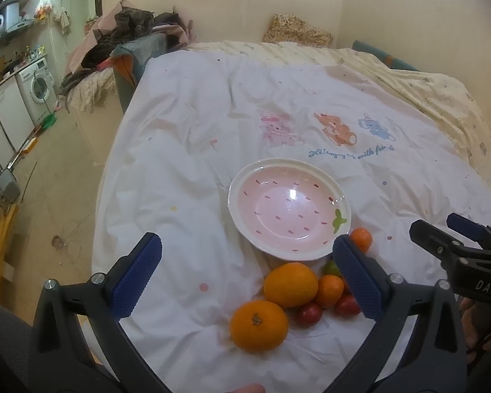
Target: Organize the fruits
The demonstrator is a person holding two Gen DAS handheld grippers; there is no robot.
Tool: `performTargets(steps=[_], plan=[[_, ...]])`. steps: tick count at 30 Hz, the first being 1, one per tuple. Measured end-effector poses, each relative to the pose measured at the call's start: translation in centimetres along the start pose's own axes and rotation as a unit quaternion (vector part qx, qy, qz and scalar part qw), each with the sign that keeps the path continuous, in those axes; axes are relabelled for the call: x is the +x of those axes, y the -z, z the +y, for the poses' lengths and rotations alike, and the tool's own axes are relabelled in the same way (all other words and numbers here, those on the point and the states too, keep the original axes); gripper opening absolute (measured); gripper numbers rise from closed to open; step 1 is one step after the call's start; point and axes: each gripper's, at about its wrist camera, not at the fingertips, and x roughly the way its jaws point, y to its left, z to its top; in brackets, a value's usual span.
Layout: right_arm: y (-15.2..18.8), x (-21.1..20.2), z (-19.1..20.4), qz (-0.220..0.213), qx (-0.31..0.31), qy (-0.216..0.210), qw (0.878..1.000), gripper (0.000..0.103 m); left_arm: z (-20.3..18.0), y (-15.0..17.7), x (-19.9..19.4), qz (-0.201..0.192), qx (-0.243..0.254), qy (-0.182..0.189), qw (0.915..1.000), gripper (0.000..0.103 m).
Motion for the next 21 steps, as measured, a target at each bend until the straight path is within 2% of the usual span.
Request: performTargets(steps=[16,21], plan=[[-0.3,-0.5,-0.3,-0.008,0.008,-0.003,1.0,0.103,0.1,0.1,0.2,0.002,0.0,0.002,1.0,0.103],[-0.2,-0.6,-0.6,-0.008,0.016,-0.003,1.0,0.103,-0.3,0.5,1.2,0.042,0.012,0.007,0.999,0.103]])
